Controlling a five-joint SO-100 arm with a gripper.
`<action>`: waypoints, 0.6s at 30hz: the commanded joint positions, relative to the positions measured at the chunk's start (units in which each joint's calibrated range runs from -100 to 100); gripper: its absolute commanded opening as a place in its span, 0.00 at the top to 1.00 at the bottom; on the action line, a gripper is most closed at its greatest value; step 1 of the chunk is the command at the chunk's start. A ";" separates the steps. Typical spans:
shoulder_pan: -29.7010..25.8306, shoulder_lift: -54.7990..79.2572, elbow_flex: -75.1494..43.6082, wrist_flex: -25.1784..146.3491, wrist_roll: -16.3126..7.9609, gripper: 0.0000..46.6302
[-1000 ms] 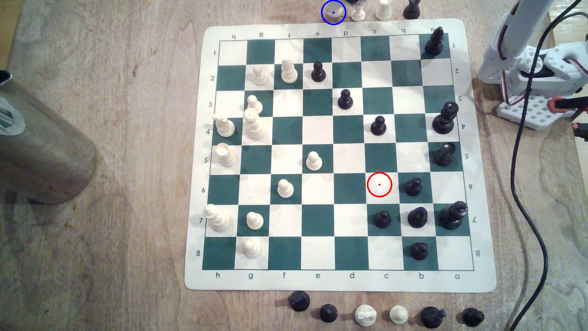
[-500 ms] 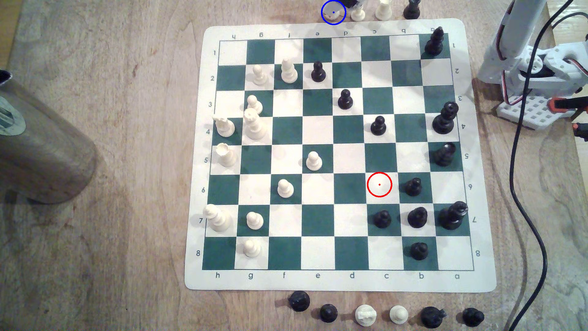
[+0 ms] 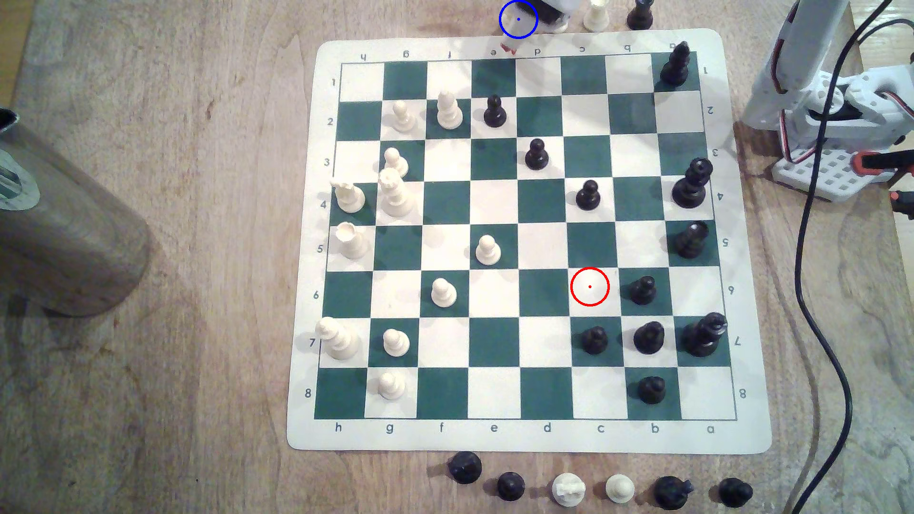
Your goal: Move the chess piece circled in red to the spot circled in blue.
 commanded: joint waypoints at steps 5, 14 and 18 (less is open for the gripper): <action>1.31 -15.67 2.34 0.32 -0.20 0.50; -10.42 -51.92 20.20 8.27 -1.86 0.47; -16.99 -61.60 20.38 17.93 -3.71 0.48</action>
